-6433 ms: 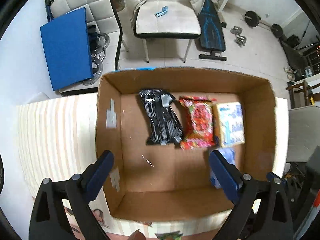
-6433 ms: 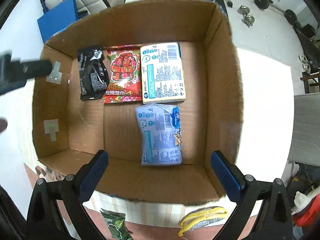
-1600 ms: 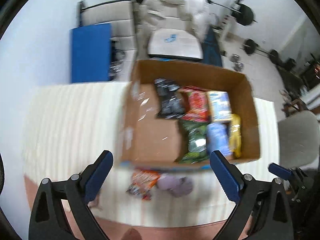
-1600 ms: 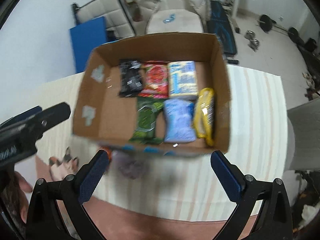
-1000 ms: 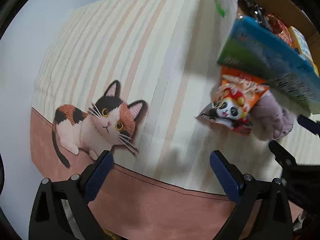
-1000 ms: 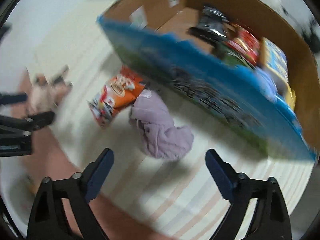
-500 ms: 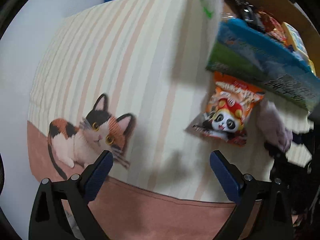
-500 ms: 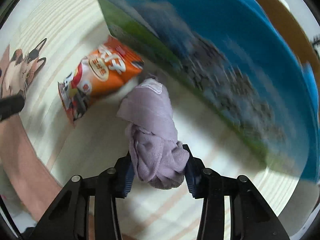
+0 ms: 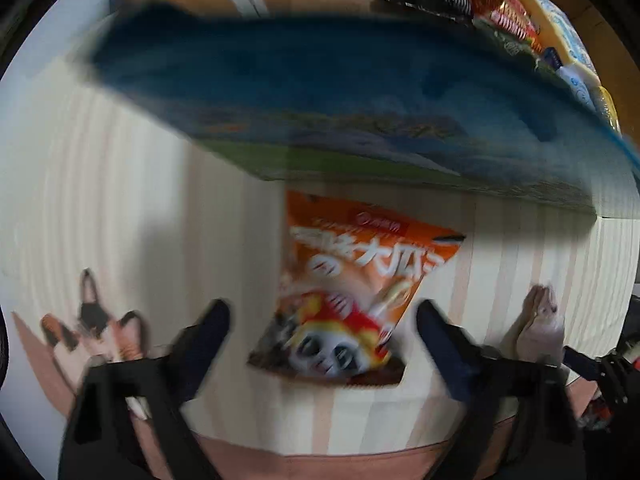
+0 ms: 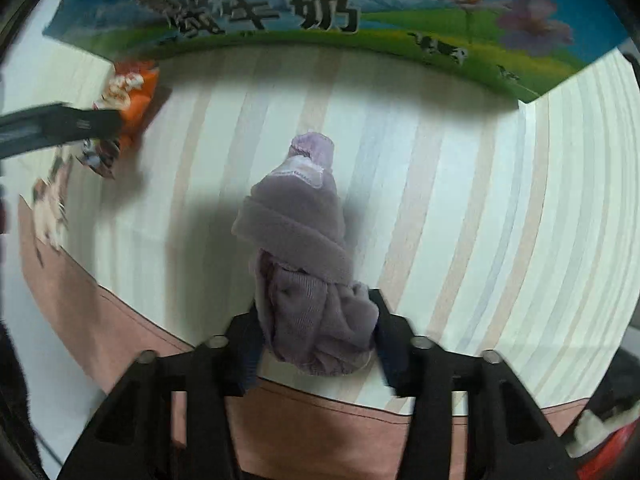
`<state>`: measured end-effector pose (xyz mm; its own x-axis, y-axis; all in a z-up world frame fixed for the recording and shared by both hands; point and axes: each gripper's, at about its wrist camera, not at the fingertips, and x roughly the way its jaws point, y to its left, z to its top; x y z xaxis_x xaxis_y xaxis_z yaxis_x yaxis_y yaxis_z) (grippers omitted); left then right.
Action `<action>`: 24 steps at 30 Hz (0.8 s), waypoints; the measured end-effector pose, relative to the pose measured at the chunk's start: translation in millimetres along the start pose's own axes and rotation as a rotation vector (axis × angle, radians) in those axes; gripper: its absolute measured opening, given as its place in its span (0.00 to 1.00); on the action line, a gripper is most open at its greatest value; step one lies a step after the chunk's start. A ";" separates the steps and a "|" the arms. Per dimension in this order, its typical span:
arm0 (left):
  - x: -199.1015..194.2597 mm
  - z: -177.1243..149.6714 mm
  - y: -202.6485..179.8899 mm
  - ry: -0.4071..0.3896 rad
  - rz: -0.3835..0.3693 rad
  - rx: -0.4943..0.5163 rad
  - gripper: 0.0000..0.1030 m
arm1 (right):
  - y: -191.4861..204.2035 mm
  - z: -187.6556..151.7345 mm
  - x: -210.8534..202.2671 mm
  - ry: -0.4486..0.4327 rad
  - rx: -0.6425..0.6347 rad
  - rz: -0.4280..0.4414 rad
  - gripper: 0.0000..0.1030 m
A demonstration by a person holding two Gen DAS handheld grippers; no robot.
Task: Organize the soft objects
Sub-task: 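Grasp the orange snack bag with the left tool while the right grasps the lilac sock, then drop the orange bag and sock into the box and open both tools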
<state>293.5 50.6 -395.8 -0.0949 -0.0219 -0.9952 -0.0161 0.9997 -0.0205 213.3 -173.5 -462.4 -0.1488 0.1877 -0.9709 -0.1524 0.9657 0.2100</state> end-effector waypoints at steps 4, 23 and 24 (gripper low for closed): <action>4.7 -5.6 -3.6 0.013 -0.022 -0.006 0.53 | -11.6 5.5 -20.1 -0.051 0.004 0.032 0.72; -35.5 -75.1 -21.9 -0.036 -0.063 -0.103 0.50 | 14.1 10.4 -26.9 0.022 0.071 0.079 0.37; -54.5 -74.1 -25.0 -0.068 -0.075 -0.092 0.50 | 14.1 9.3 -38.4 0.007 0.082 0.114 0.37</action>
<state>225.3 25.8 -334.0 -0.0223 -0.0924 -0.9955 -0.1124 0.9896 -0.0894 226.0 -165.5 -423.3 -0.1677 0.2961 -0.9403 -0.0537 0.9497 0.3086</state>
